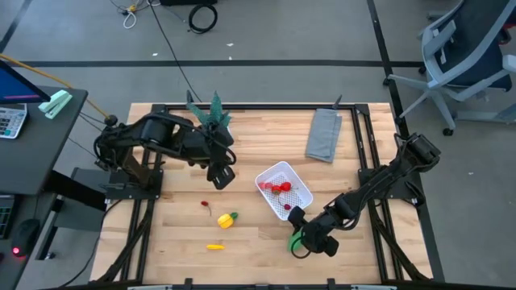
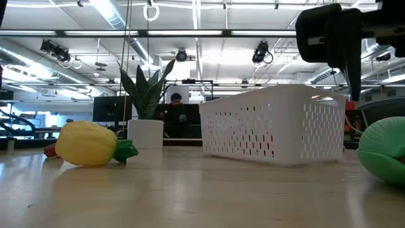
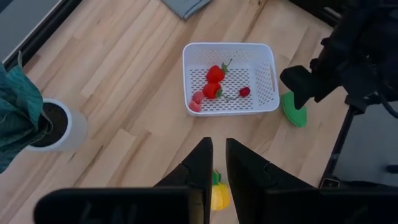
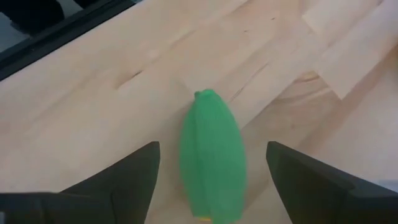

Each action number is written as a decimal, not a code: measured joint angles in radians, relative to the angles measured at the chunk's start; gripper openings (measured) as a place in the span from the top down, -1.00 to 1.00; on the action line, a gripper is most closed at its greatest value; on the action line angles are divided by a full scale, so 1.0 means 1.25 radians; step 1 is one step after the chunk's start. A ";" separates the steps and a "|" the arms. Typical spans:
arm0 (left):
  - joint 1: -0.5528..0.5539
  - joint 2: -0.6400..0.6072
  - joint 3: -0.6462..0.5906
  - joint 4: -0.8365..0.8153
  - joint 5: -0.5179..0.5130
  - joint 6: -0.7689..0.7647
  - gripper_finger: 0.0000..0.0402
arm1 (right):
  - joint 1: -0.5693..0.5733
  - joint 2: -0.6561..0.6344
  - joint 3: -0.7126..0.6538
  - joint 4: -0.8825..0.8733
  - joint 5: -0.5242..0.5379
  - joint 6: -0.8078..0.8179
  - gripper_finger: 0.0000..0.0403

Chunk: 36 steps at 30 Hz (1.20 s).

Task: Pick and placing Produce into tupperware
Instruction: Put the green corn into the white basket

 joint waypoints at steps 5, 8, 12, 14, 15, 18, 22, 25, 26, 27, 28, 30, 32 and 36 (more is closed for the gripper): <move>0.000 0.000 0.000 0.000 0.000 0.000 0.76 | 0.000 0.000 -0.021 0.048 -0.015 0.000 -0.51; 0.000 0.000 0.000 0.000 0.000 0.003 0.75 | -0.005 0.000 -0.020 0.083 -0.015 0.000 -0.51; 0.000 0.000 0.000 0.000 0.000 0.007 0.76 | -0.014 0.000 -0.020 0.141 -0.015 0.011 -0.51; 0.000 0.000 0.000 0.000 0.000 0.009 0.76 | -0.020 0.000 -0.020 0.149 -0.015 0.029 -0.51; 0.000 0.000 0.000 0.000 0.000 0.009 0.76 | -0.024 0.004 -0.019 0.151 -0.016 0.038 -0.51; 0.000 0.000 0.000 -0.001 0.000 0.009 0.75 | -0.029 0.031 0.006 0.144 -0.025 0.047 -0.51; 0.000 0.000 0.000 -0.003 0.000 0.009 0.76 | -0.025 0.107 0.098 0.142 -0.037 0.048 -0.51; 0.000 0.000 0.000 -0.004 0.000 0.009 0.76 | -0.025 0.171 0.185 0.050 -0.034 0.049 -0.51; 0.000 0.000 0.000 -0.004 0.000 0.009 0.75 | -0.026 0.189 0.215 0.007 -0.028 0.051 -0.51; 0.000 0.000 0.000 -0.005 0.000 0.009 0.75 | -0.026 0.203 0.241 -0.038 -0.020 0.054 -0.51; 0.000 0.000 0.000 -0.005 0.000 0.009 0.75 | -0.026 0.214 0.264 -0.085 -0.010 0.062 -0.51; 0.000 0.000 0.000 -0.006 0.000 0.009 0.75 | -0.026 0.229 0.301 -0.178 -0.003 0.081 -0.51; 0.000 0.000 0.000 -0.006 0.000 0.009 0.76 | -0.026 0.235 0.320 -0.250 -0.004 0.097 -0.51; 0.000 0.000 0.000 -0.006 0.000 0.009 0.75 | -0.026 0.227 0.300 -0.286 -0.008 0.100 -0.51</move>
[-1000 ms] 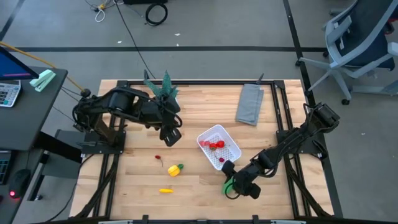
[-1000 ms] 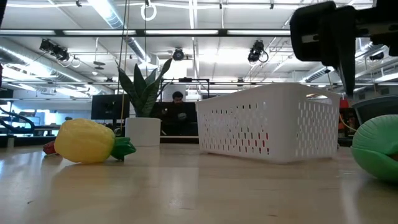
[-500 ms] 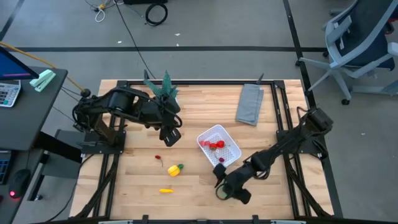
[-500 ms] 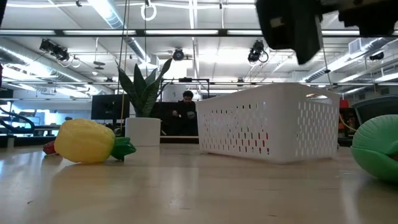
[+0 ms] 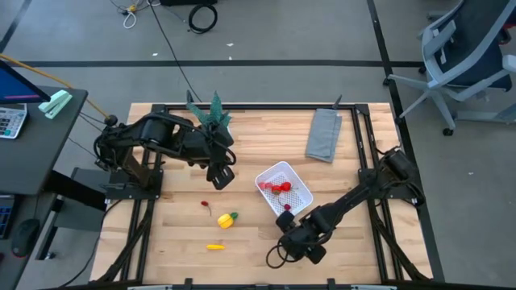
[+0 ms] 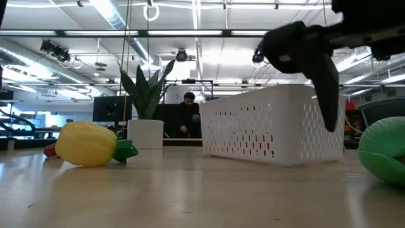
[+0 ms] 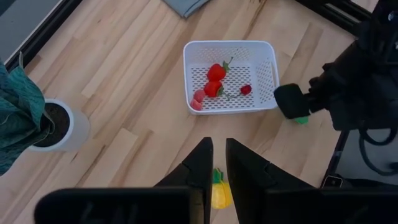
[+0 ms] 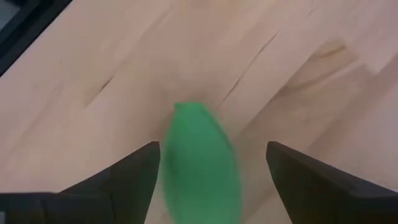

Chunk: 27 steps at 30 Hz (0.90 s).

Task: Pick and placing Produce into tupperware
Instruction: Put the green corn into the white basket

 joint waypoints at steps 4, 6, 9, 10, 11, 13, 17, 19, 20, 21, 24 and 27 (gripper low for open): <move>0.000 0.000 0.000 0.000 0.000 0.000 0.75 | 0.008 -0.008 -0.017 0.001 -0.003 -0.005 -0.51; 0.000 0.000 0.000 0.000 0.000 0.000 0.76 | 0.015 -0.004 -0.018 0.002 -0.003 -0.007 -0.51; 0.000 0.000 0.000 0.000 0.000 0.000 0.76 | 0.022 0.008 -0.018 0.013 0.000 -0.018 -0.51; 0.000 0.000 0.000 0.000 0.000 0.000 0.75 | 0.024 0.011 -0.018 0.013 0.001 -0.024 -0.51; 0.000 0.000 0.000 0.000 0.000 0.000 0.75 | 0.026 0.014 -0.018 0.016 0.003 -0.027 -0.51; 0.000 0.000 0.000 0.000 0.000 0.000 0.75 | 0.027 0.021 -0.018 0.017 0.003 -0.028 -0.51; 0.000 0.000 0.000 0.001 0.000 -0.001 0.77 | 0.027 0.037 -0.019 0.022 0.025 -0.032 -0.51; 0.000 0.000 0.000 0.001 0.000 -0.001 0.78 | 0.026 0.048 -0.018 0.024 0.049 -0.034 -0.51; 0.000 0.000 0.000 0.001 0.000 -0.001 0.78 | 0.026 0.053 -0.017 0.025 0.063 -0.035 -0.51; 0.000 0.000 0.000 0.001 0.000 -0.001 0.78 | 0.026 0.058 -0.017 0.025 0.073 -0.037 -0.51; 0.000 0.000 0.000 0.001 0.000 -0.001 0.78 | 0.025 0.063 -0.017 0.025 0.085 -0.041 -0.51; 0.000 0.000 0.000 0.001 0.000 -0.001 0.78 | 0.025 0.059 -0.018 0.023 0.083 -0.035 -0.51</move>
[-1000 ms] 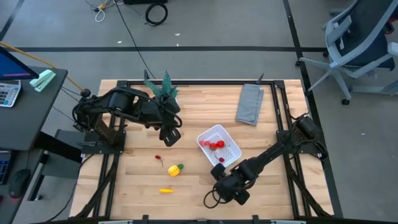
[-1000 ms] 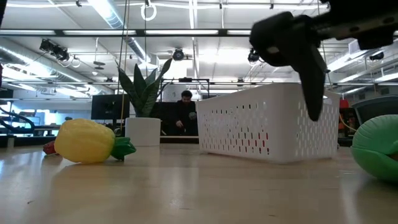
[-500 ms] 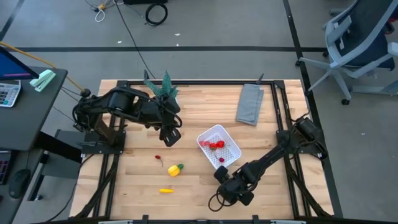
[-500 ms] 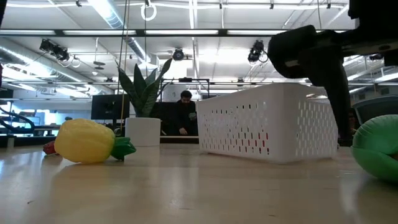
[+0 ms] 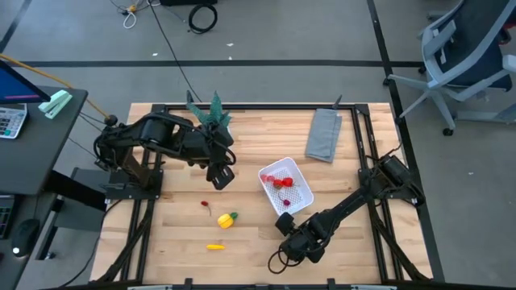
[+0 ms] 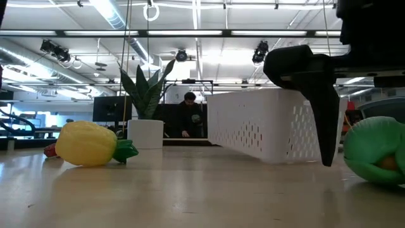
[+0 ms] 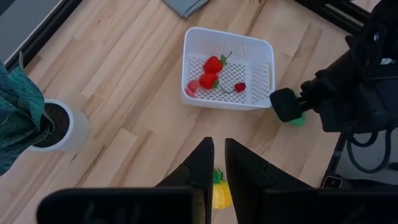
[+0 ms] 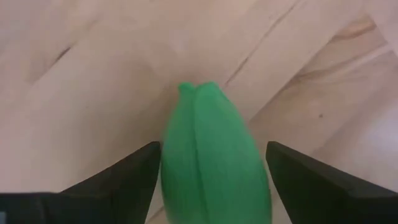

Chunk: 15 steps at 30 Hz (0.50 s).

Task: Pick and placing Produce into tupperware
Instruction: Put the green corn into the white basket

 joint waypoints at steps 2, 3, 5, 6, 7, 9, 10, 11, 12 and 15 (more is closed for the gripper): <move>0.000 0.000 0.000 0.000 0.000 0.009 0.78 | -0.002 -0.004 -0.002 -0.003 -0.001 0.009 -0.50; 0.000 0.000 0.000 0.000 0.000 0.016 0.79 | -0.004 -0.006 -0.002 -0.002 -0.001 0.018 -0.49; 0.000 0.000 0.000 0.000 0.000 0.028 0.80 | -0.005 -0.007 -0.002 -0.001 -0.004 0.040 -0.47; 0.000 0.000 0.000 0.000 0.000 0.029 0.80 | -0.006 -0.007 -0.002 -0.002 -0.004 0.047 -0.45; 0.000 0.000 0.000 0.000 0.000 0.030 0.80 | -0.008 -0.007 -0.002 -0.004 -0.005 0.051 -0.43; 0.000 0.000 0.000 0.000 0.000 0.030 0.81 | -0.009 -0.008 -0.002 -0.005 -0.007 0.055 -0.39; 0.000 0.000 0.000 0.000 0.000 0.031 0.80 | -0.009 -0.008 -0.002 -0.006 -0.007 0.055 -0.36; 0.000 0.000 0.000 0.001 0.000 0.032 0.80 | -0.009 -0.008 0.001 -0.010 -0.008 0.055 -0.33; 0.000 0.000 0.000 0.001 0.000 0.032 0.80 | -0.009 -0.008 0.003 -0.015 -0.009 0.056 -0.29; 0.000 0.000 0.000 0.001 0.000 0.032 0.80 | -0.010 -0.008 0.012 -0.030 -0.010 0.058 -0.18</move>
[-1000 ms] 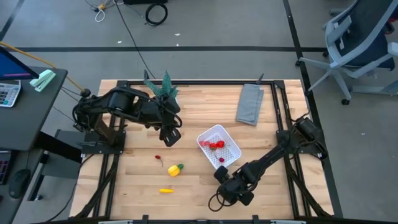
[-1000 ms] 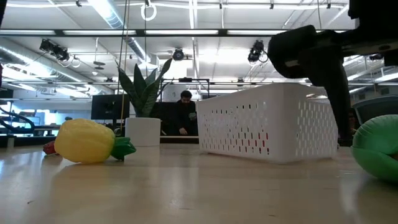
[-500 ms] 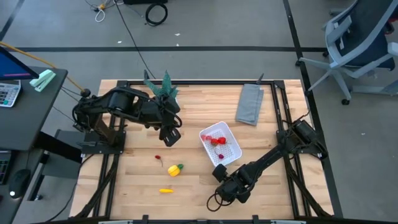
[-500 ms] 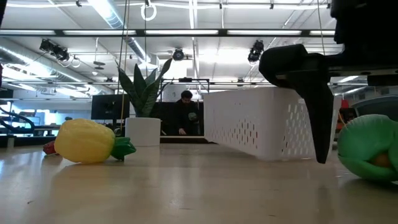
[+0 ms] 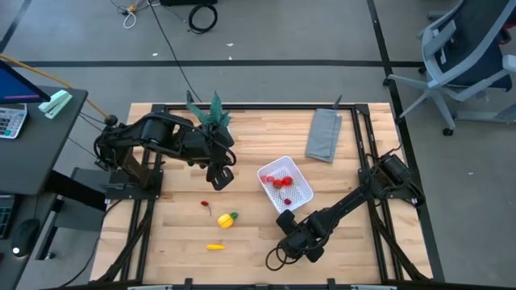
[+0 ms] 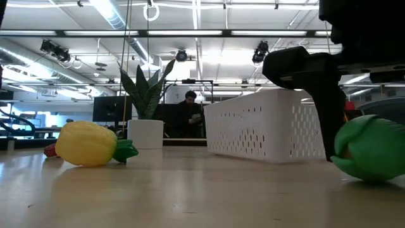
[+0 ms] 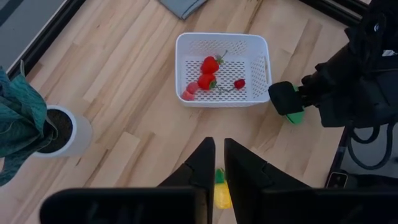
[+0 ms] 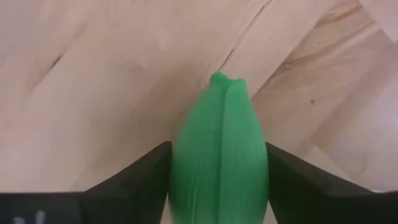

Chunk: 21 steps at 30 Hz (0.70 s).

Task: Pick and placing Produce into tupperware
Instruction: Put the green corn into the white basket

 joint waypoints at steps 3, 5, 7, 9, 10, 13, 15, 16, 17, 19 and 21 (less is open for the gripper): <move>0.000 0.000 0.000 0.000 0.000 0.001 0.82 | 0.000 0.000 0.026 -0.046 -0.001 0.001 -0.08; 0.000 0.000 0.000 0.000 0.000 0.002 0.83 | 0.001 0.000 0.047 -0.078 -0.001 0.023 -0.04; 0.000 0.000 0.000 0.000 0.000 0.002 0.83 | 0.001 0.000 0.080 -0.134 0.000 0.053 -0.04; 0.000 0.000 0.000 0.000 0.000 0.002 0.82 | 0.001 0.000 0.122 -0.183 0.001 0.072 -0.08; 0.000 0.000 0.000 0.000 0.000 0.002 0.81 | 0.001 0.000 0.144 -0.209 0.000 0.075 -0.11; 0.000 0.000 0.000 0.000 0.000 0.002 0.80 | 0.000 0.000 0.217 -0.297 0.003 0.074 -0.20; 0.000 0.000 0.000 0.000 0.000 0.001 0.80 | -0.006 0.000 0.267 -0.341 0.003 0.076 -0.21; 0.000 0.000 0.000 0.000 0.000 0.001 0.81 | -0.009 0.000 0.292 -0.364 0.003 0.078 -0.21; 0.000 0.000 0.000 0.000 0.000 0.001 0.82 | -0.013 0.000 0.315 -0.385 0.003 0.081 -0.20; 0.000 0.000 0.000 0.000 0.000 -0.005 0.83 | -0.025 0.000 0.360 -0.423 0.012 0.081 -0.17; 0.000 0.000 0.000 0.000 0.000 -0.023 0.84 | -0.044 0.000 0.399 -0.459 0.023 0.081 -0.13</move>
